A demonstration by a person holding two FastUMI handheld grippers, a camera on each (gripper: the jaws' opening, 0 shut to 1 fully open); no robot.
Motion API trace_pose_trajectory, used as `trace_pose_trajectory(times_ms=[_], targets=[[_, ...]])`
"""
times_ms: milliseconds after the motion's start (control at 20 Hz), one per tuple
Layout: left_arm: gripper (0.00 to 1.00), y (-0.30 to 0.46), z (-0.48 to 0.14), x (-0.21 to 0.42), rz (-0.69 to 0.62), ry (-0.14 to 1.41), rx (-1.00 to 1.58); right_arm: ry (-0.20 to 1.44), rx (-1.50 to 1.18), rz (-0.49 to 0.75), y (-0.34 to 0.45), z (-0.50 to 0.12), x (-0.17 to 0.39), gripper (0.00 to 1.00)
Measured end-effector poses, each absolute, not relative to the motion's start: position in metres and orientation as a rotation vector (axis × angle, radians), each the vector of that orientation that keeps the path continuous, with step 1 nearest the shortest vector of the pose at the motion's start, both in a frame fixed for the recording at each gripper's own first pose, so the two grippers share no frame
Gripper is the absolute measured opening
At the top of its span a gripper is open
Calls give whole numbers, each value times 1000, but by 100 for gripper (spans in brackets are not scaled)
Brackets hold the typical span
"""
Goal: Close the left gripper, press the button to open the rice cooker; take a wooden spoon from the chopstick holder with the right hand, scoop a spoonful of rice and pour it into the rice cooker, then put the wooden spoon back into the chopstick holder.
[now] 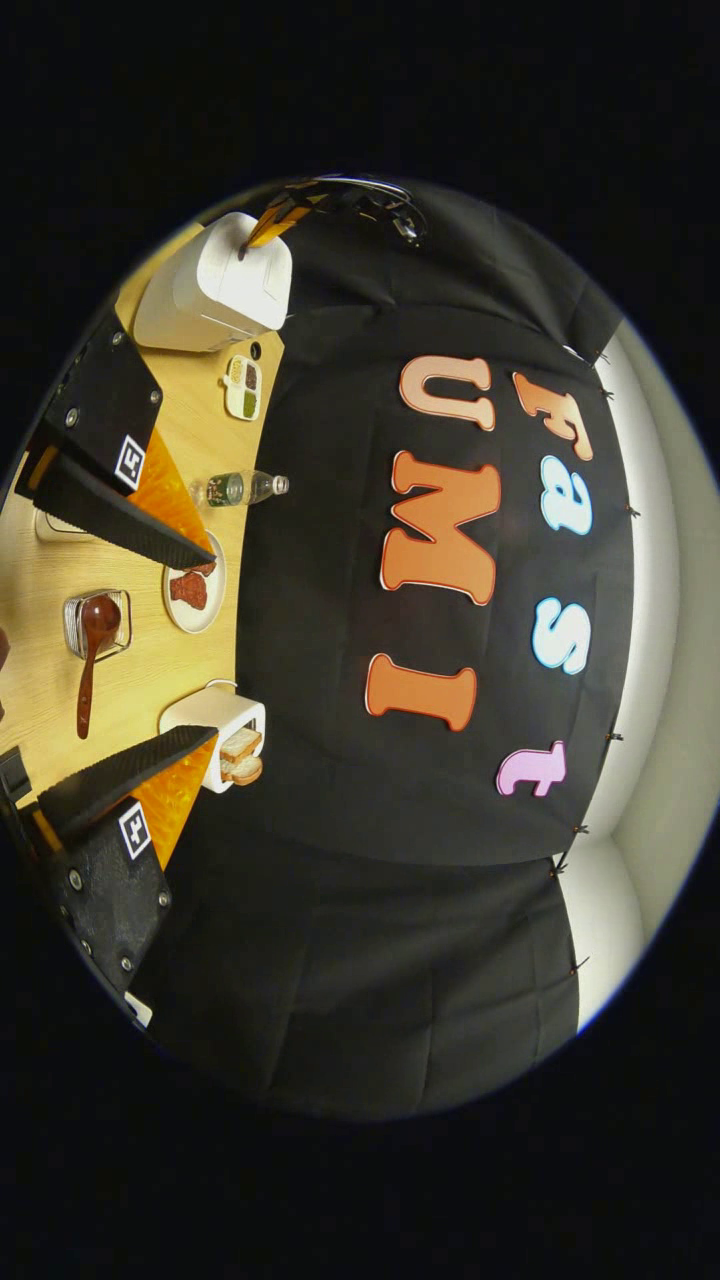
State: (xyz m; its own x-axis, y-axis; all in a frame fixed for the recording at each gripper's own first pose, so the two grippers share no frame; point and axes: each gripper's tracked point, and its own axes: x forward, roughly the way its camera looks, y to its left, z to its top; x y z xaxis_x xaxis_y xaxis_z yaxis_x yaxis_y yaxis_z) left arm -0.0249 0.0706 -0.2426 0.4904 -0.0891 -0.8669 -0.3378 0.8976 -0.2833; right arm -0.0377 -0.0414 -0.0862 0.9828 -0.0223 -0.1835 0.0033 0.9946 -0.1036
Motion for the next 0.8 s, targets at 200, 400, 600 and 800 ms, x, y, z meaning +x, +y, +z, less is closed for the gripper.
trace_pose_trajectory(times_ms=[200,400,600,800], targets=[[5,69,-247,-21,157,1042,-441,222,-106,-25,-46,-99,-40,97],[5,72,-237,-20,151,992,-393,262,-103,-12,-47,-115,-42,97],[5,88,-164,7,176,677,-249,316,-68,-1,-52,-134,-45,97],[4,102,-86,27,230,417,-97,342,-58,10,-56,-144,-46,97]])
